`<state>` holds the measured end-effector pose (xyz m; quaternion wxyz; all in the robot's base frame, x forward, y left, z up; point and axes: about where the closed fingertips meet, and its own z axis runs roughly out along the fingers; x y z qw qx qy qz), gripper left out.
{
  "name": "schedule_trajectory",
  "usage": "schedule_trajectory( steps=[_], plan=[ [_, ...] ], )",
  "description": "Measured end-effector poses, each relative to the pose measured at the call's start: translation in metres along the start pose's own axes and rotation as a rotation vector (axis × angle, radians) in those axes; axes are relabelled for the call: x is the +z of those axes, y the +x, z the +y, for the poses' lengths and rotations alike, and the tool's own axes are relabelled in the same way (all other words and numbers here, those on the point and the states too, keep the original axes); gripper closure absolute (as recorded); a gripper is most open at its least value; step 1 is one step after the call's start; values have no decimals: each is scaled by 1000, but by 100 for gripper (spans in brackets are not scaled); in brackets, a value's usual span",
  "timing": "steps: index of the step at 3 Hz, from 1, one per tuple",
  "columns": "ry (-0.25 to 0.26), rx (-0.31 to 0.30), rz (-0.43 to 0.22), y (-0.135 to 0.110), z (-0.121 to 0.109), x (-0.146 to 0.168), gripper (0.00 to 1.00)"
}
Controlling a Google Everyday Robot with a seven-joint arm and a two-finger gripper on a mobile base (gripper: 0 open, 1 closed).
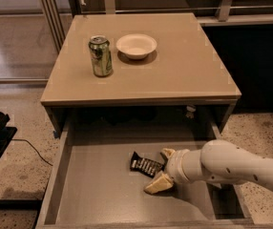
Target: Pick rxbar chocolate from top drawer and place on counter
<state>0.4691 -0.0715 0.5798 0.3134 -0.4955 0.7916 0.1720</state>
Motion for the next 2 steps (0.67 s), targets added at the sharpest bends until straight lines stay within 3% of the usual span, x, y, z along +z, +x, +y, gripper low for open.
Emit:
schedule_trajectory(
  steps=[2],
  plan=[
    [0, 0, 0, 0, 0, 0, 88]
  ],
)
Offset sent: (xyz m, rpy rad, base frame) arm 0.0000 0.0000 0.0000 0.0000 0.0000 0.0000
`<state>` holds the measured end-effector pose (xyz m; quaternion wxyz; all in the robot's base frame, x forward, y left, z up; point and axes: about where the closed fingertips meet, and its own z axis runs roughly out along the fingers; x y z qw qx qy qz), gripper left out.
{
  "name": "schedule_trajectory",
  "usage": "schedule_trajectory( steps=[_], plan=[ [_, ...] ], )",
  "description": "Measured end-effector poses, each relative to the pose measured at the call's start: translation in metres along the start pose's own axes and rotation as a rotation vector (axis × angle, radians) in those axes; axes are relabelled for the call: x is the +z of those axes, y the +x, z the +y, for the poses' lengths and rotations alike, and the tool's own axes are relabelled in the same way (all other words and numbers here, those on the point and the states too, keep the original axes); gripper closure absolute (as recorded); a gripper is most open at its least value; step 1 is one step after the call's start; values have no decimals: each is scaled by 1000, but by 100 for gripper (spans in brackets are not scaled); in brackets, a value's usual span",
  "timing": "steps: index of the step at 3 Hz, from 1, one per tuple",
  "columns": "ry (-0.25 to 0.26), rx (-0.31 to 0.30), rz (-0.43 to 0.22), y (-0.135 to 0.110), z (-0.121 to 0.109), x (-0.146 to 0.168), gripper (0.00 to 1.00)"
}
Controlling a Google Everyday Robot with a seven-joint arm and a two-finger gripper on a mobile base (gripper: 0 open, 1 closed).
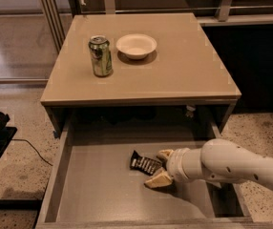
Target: Pick rxbar chocolate from top drawer and place on counter
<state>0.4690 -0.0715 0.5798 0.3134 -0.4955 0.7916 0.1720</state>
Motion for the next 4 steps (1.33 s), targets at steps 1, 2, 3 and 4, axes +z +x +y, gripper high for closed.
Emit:
schedule_trajectory(
  steps=[1, 2, 3, 4],
  plan=[
    [0, 0, 0, 0, 0, 0, 100],
    [20, -16, -8, -16, -3, -24, 100],
    [20, -16, -8, -16, -3, -24, 100],
    [-1, -15, -7, -20, -2, -26, 100]
  ],
)
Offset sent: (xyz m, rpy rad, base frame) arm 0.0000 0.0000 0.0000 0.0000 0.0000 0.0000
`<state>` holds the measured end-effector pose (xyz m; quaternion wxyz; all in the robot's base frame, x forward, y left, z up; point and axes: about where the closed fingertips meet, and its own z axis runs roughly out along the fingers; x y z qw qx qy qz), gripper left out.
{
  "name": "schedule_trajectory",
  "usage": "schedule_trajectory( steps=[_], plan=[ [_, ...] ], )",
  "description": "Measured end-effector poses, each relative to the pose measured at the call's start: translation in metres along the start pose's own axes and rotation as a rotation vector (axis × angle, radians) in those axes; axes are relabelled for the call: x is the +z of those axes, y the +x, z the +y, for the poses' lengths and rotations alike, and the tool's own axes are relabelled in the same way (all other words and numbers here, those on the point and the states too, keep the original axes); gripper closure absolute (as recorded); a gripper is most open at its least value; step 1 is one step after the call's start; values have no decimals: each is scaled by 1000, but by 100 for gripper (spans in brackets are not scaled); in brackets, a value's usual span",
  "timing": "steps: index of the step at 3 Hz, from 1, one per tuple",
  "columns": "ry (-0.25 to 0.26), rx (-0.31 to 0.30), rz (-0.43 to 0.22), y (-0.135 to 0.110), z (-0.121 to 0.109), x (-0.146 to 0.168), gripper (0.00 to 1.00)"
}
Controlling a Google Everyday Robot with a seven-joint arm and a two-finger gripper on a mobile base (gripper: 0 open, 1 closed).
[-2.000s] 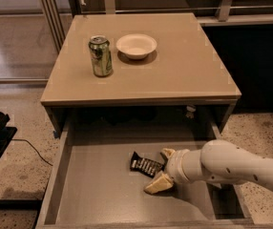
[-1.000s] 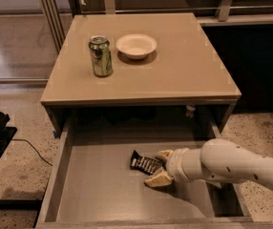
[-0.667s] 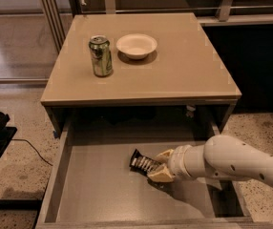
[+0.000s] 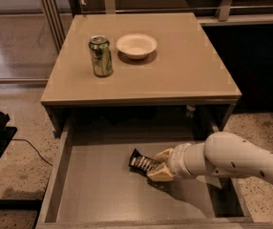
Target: Pick rxbar chocolate from top drawer and place on counter
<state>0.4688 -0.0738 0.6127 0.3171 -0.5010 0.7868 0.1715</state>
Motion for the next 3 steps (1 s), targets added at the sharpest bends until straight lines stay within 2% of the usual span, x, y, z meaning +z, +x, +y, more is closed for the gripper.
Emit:
schedule_trajectory(
  steps=[1, 2, 3],
  plan=[
    [-9, -15, -2, -20, -15, -23, 100],
    [17, -33, -15, -51, -44, -71, 100],
    [81, -55, -19, -80, -76, -121, 100]
  ],
)
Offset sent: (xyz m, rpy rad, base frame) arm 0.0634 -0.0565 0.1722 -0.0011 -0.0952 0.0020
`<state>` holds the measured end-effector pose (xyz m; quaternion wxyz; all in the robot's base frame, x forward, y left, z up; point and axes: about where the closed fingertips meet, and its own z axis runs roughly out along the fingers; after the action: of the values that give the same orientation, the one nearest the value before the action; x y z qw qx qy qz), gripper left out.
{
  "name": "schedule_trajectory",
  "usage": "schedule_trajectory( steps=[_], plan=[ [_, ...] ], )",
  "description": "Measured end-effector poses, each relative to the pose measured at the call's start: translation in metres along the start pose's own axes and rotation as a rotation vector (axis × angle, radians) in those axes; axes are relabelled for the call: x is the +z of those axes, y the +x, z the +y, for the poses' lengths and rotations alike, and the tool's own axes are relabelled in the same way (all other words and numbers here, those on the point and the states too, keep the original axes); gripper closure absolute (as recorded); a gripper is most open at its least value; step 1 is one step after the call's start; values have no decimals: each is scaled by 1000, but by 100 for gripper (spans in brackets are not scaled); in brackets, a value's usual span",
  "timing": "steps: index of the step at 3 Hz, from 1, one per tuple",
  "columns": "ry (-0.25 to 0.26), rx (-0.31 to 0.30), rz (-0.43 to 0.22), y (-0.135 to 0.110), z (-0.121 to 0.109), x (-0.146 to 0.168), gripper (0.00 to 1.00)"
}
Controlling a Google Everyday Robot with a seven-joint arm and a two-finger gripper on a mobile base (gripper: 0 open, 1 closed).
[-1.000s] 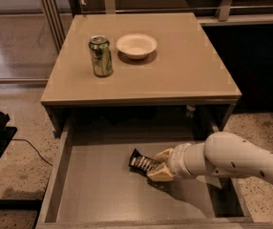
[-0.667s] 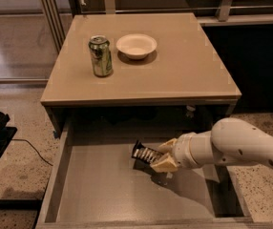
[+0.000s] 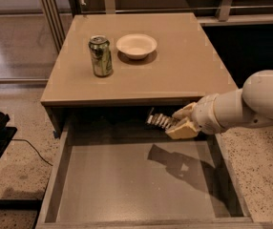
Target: Pick rxbar chocolate from top drawer and place on counter
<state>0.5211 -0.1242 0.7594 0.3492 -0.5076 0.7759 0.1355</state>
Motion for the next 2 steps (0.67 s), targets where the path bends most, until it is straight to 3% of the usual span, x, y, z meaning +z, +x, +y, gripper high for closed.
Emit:
schedule_trajectory(
  steps=[2],
  plan=[
    [93, -48, 2, -42, -49, -68, 100]
  ],
)
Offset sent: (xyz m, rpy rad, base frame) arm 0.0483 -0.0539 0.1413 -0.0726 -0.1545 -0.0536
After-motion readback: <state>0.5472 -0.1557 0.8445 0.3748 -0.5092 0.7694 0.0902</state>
